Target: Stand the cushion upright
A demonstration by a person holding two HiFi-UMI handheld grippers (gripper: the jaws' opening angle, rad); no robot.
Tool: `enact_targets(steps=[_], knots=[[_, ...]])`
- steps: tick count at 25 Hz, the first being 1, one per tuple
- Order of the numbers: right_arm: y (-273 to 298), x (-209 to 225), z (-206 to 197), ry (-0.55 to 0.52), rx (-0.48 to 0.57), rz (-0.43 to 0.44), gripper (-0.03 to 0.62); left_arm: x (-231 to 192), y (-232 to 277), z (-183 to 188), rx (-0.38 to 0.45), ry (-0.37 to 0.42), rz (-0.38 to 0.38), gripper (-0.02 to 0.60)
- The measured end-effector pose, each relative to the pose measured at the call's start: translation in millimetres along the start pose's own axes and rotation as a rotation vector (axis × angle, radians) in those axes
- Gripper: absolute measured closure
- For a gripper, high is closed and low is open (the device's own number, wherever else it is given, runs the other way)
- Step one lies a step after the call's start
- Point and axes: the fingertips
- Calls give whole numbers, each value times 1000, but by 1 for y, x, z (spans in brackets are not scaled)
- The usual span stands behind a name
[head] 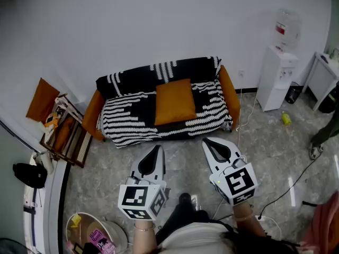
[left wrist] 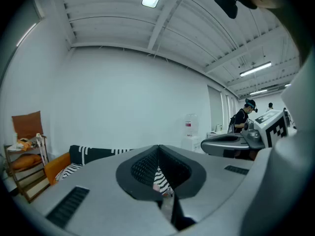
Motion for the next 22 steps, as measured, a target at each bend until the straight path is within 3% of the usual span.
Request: enact_targets(steps=[8,13,22], knots=[[31,13,4,22,46,-36,588,-27,29,-6,-9,-13,-18,562],[61,18,7,44,75,-6,586,-52,54,-7,-8,-17,-32,561],[135,28,13,47,45,-32,586,-107,104,-1,-8,-32,-72,561]])
Point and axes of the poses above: the fingertips, and each gripper's own axes: y forward along the fingers, x to its right, z out of its top, and after that the axes turned 3 degrees about -x, right-handed
